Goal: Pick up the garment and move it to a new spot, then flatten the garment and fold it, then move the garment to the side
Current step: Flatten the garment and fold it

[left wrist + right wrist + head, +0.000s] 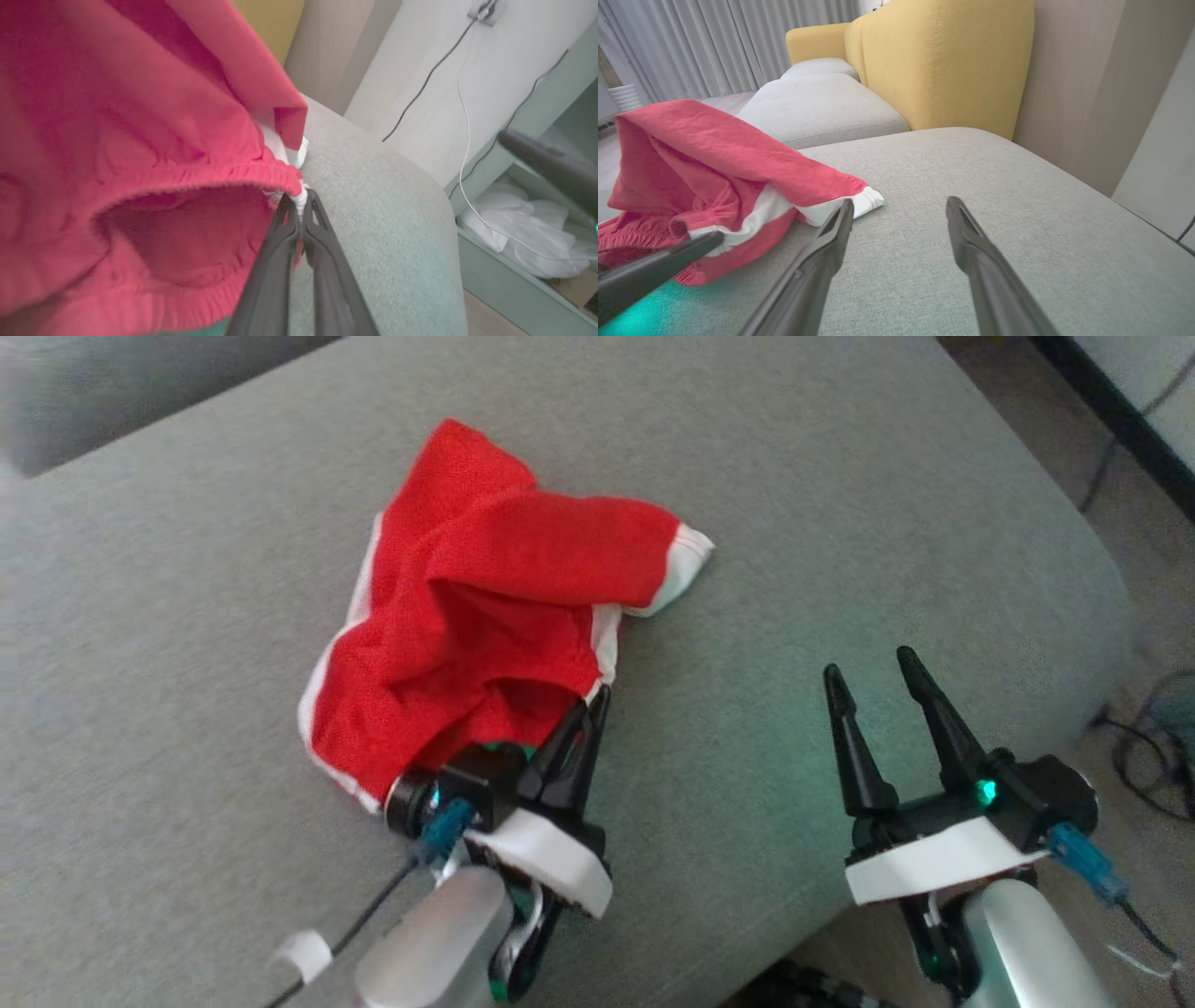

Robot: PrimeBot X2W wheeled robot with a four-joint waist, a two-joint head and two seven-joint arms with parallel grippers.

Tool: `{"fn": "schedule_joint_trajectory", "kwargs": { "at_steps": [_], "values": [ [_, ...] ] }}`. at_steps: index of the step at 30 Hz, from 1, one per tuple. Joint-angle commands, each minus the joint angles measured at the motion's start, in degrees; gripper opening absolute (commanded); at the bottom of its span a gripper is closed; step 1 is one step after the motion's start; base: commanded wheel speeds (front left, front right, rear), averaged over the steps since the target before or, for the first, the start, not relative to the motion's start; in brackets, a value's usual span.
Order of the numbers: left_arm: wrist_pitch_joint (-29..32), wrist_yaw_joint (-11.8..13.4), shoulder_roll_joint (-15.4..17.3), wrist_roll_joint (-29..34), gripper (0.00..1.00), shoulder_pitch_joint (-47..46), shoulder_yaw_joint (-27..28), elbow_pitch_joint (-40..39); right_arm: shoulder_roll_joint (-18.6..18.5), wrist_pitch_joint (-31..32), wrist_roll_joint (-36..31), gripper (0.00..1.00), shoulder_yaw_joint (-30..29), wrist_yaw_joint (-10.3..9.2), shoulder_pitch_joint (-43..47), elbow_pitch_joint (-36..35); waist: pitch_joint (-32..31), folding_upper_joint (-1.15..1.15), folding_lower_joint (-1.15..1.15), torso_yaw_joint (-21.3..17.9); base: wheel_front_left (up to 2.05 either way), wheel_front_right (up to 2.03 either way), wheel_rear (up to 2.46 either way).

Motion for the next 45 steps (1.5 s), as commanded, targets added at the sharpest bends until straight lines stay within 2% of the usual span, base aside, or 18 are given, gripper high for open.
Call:
{"fn": "schedule_joint_trajectory", "kwargs": {
  "at_steps": [1,8,13,15,16,18,22,28,34,45],
  "values": [
    [-0.3,0.4,-0.3,0.6,0.00,2.1,2.2,-3.4,-1.2,-0.2,-0.3,1.00,0.9,-0.04,0.6,-1.5,-2.0,0.00,-0.01,2.9,0.00,0.00,0.00],
    [-0.3,1.7,0.4,6.1,0.00,11.4,9.0,-12.6,-3.4,-0.2,-0.3,1.00,0.9,-0.04,3.8,-0.3,-6.4,0.00,-0.01,13.5,0.00,0.00,0.00],
    [-0.3,2.2,3.5,10.5,0.00,16.8,14.0,-18.2,-5.3,-0.2,-0.1,1.00,1.8,-0.04,5.6,2.0,-8.5,0.00,-0.01,20.8,0.00,0.00,0.00],
    [-0.3,2.1,4.2,11.1,0.00,17.6,15.0,-18.8,-5.6,-0.2,-0.2,1.00,2.3,-0.04,5.8,2.4,-8.9,0.00,-0.01,21.9,0.00,0.00,0.00],
    [-0.3,2.0,5.9,12.4,0.00,18.8,16.9,-19.7,-6.2,-0.2,-0.3,1.00,3.1,-0.04,6.2,3.5,-9.4,0.00,-0.01,23.8,0.00,0.00,0.00],
    [-0.3,2.0,7.5,13.9,0.00,19.4,18.5,-20.4,-6.7,-0.2,-0.3,1.00,3.8,-0.04,6.3,4.6,-9.8,0.00,-0.01,25.2,0.00,0.00,0.00],
    [-0.3,1.7,9.3,15.1,0.00,20.2,20.7,-21.2,-7.3,-0.2,0.1,1.00,5.0,-0.04,6.4,6.8,-10.3,0.00,-0.01,27.0,0.00,0.00,0.00],
    [-0.3,0.7,10.6,16.5,0.00,20.8,23.5,-21.9,-8.7,-0.2,1.9,1.00,9.8,-0.04,6.2,10.8,-11.0,0.00,-0.01,29.0,0.00,0.00,0.00],
    [-0.3,-0.2,9.8,17.3,0.00,21.3,24.7,-22.4,-9.2,-0.2,3.0,1.00,13.0,-0.04,5.2,14.1,-11.0,0.00,-0.01,30.0,0.00,0.00,0.00],
    [-0.3,-1.7,7.8,19.1,0.00,20.4,25.6,-22.2,-8.2,-0.2,2.7,1.00,14.9,-0.04,1.3,17.5,-8.8,0.00,-0.01,30.8,0.00,0.00,0.00]
  ]
}}
